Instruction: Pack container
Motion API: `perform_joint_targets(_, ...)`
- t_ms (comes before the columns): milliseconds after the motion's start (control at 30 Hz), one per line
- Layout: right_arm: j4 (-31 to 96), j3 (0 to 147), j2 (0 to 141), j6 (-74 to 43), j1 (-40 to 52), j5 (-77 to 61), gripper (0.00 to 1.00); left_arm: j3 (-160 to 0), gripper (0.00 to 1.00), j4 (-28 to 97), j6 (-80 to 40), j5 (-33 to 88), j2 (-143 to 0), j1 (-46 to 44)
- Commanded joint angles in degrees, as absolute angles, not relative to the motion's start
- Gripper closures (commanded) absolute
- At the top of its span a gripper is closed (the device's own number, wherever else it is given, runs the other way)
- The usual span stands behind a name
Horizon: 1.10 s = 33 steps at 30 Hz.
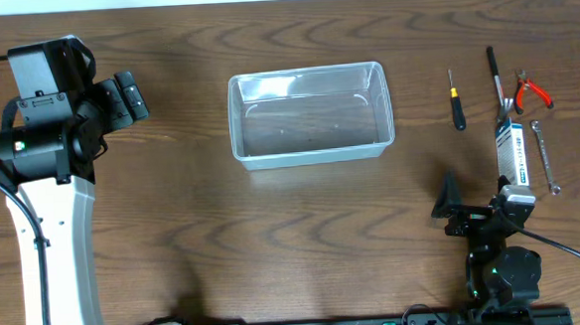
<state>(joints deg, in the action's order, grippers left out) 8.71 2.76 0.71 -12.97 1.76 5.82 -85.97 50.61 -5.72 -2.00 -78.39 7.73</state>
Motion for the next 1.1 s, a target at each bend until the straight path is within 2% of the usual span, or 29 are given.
perform_joint_targets(0, 8.49, 2.5, 0.43, -12.6, 1.48, 5.8, 0.01, -86.85, 0.02, 50.76, -4.95, -3.07, -78.61, 7.81)
perform_joint_targets(267, -6.24, 3.62, 0.56, -11.94, 1.45, 1.63, 0.01, -86.85, 0.02, 50.76, -4.95, -3.07, -78.61, 7.81)
perform_joint_targets(400, -4.29, 9.87, 3.9, -11.84, 1.45, 2.94, 0.01, -86.85, 0.02, 50.76, -4.95, -3.07, -78.61, 7.81)
perform_joint_targets(533, -0.62, 20.84, 13.3, -7.33, 1.45, 2.96, 0.01, -86.85, 0.02, 50.76, -4.95, -3.07, -78.61, 7.81)
perform_joint_targets(700, 11.68, 42.7, 31.11, -1.37, 1.45, 2.96, 0.01, -86.85, 0.02, 50.76, -4.95, -3.07, -78.61, 7.79)
perform_joint_targets(867, 32.16, 68.25, 51.35, 1.34, 1.45, 2.96, 0.01, -86.85, 0.02, 50.76, -4.93, -3.07, -78.61, 7.81)
perform_joint_targets(1067, 50.41, 89.54, 70.19, 1.85, 1.48, 3.03, 0.01, -86.85, 0.02, 50.76, -4.95, -3.07, -78.61, 7.81)
